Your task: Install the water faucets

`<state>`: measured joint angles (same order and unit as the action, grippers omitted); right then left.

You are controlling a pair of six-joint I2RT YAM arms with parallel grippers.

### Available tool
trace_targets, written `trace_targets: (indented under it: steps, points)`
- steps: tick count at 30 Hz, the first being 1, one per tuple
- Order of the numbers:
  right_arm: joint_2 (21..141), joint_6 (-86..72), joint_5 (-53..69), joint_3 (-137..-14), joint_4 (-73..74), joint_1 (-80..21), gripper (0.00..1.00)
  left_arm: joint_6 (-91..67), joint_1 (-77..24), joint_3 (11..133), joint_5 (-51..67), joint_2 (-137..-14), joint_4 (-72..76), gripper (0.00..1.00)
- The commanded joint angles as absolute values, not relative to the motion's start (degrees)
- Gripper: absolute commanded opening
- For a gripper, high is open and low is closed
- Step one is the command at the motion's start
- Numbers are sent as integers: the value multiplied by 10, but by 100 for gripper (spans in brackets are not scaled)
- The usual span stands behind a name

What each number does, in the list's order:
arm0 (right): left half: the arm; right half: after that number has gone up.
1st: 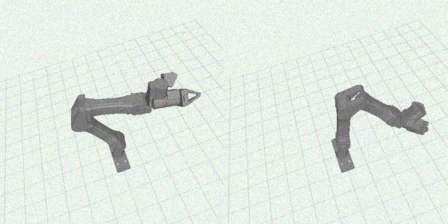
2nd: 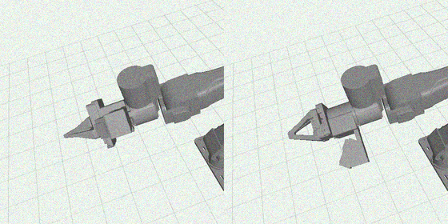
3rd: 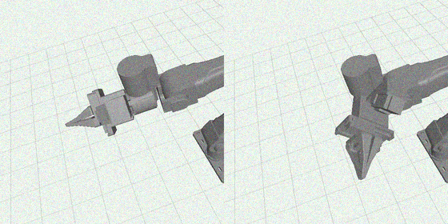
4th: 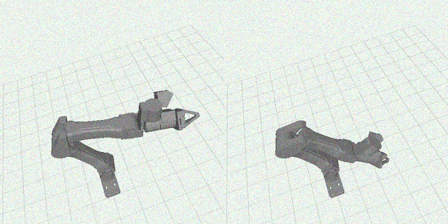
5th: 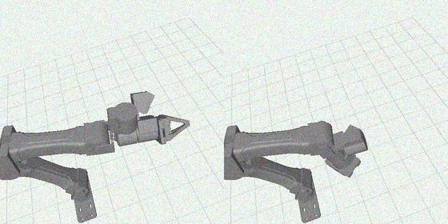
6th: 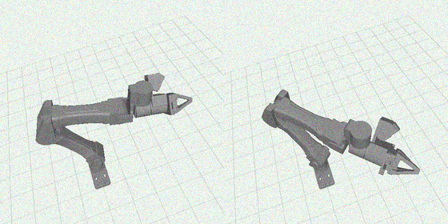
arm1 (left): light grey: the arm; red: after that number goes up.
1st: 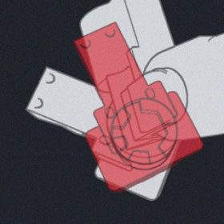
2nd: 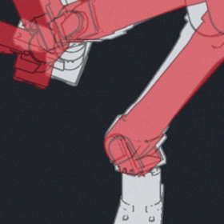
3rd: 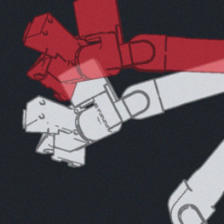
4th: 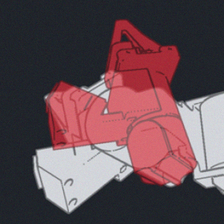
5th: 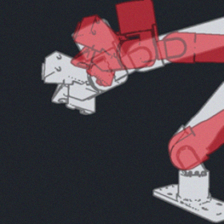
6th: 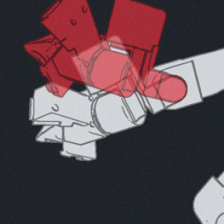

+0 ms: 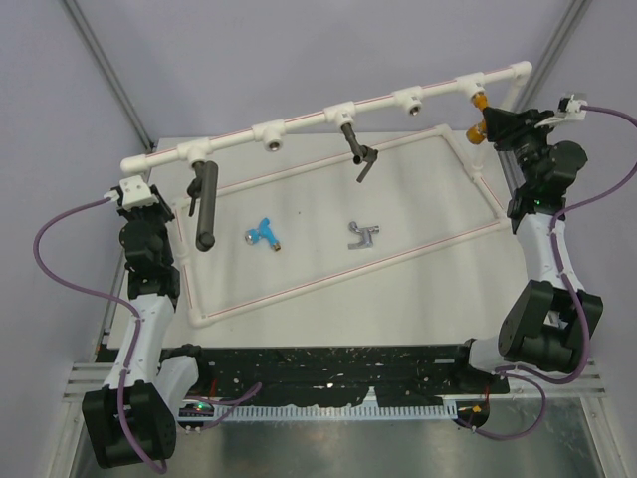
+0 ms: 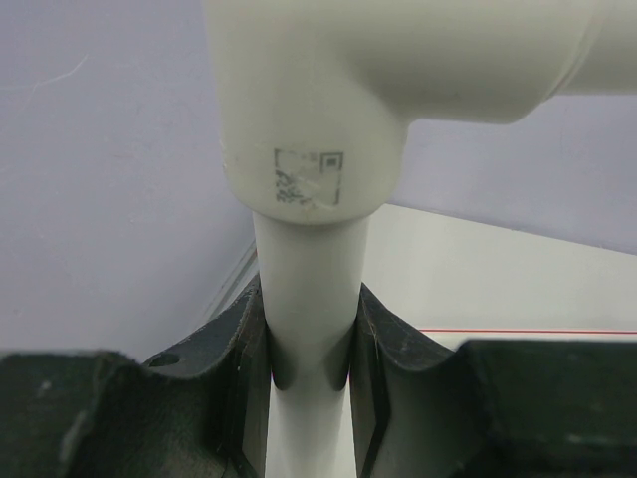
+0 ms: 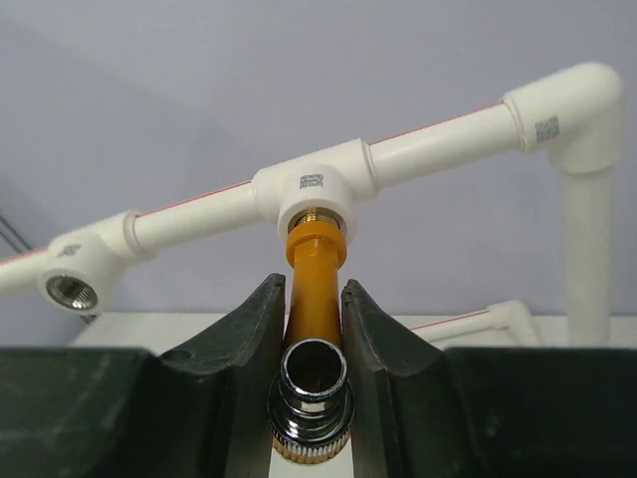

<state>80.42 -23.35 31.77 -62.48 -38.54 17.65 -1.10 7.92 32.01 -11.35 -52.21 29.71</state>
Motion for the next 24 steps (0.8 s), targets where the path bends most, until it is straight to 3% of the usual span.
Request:
trace_targets:
  steps: [1, 7, 11, 14, 19, 24]
  points:
    - [792, -521, 234, -653, -311, 177, 10, -22, 69, 333, -80, -515, 307, 0]
    - [807, -875, 207, -604, -293, 178, 10, -29, 69, 330, -77, -511, 310, 0]
    - [824, -957, 224, -634, -255, 177, 20, -29, 69, 329, -79, -508, 309, 0]
    - [814, -984, 205, -635, -244, 177, 25, -31, 69, 330, -78, -509, 310, 0]
    - [786, -929, 142, -628, -249, 183, 54, -29, 69, 330, -81, -506, 309, 0]
    - [775, -818, 134, -601, -283, 211, 62, -31, 69, 331, -77, -508, 311, 0]
